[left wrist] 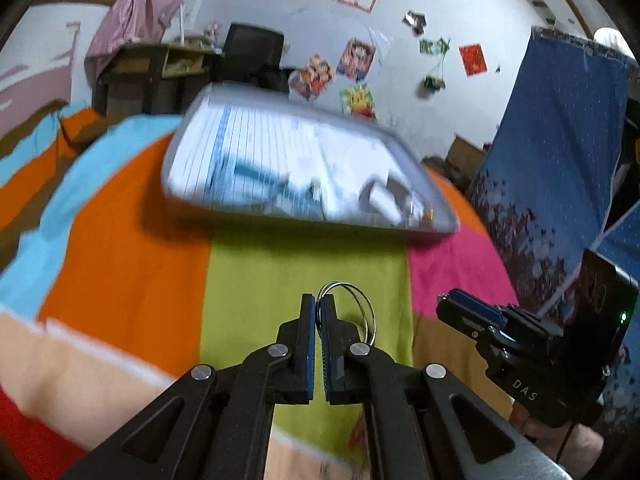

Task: Organize jewelry
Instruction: 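Carry the silver ring with the left gripper toward the tray while the right gripper carries another ring, then lower both held rings into the tray and open both grippers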

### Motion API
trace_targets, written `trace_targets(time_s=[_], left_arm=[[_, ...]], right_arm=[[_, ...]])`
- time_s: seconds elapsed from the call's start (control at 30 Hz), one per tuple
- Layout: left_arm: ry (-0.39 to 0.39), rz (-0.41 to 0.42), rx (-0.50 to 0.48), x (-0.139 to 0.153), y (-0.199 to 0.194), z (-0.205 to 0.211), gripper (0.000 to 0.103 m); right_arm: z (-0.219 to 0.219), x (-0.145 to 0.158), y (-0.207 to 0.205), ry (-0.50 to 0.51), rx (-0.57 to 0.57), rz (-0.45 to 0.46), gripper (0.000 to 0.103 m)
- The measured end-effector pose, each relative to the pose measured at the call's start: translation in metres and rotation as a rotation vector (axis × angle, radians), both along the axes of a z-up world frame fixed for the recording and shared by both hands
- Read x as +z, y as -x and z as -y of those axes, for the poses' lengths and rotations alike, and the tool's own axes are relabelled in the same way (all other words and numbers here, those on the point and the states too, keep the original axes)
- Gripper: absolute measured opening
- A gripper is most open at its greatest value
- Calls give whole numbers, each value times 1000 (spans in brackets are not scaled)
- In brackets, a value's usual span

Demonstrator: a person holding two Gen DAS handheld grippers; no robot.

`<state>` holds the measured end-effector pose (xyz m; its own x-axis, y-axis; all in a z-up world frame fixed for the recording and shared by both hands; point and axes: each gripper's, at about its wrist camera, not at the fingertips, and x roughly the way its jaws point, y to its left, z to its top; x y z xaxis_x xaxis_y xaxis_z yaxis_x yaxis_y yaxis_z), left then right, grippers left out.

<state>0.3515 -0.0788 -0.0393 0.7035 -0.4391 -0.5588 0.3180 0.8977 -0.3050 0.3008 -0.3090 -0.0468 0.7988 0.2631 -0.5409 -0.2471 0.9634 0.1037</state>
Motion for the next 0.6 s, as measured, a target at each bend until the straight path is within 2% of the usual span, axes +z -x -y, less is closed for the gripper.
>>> trace_targets(time_s=[0.17, 0.3, 0.43, 0.6], left_arm=[[33, 61, 30, 28, -41, 17, 3], [31, 80, 49, 32, -75, 36, 3], [-10, 69, 56, 25, -99, 53, 3], [-60, 28, 68, 11, -121, 62, 3]], right_arm=[[29, 31, -25, -18, -92, 117, 18], [53, 46, -49, -29, -170, 170, 18], [65, 49, -79, -43, -210, 177, 18], [57, 38, -108, -24, -214, 132, 18]])
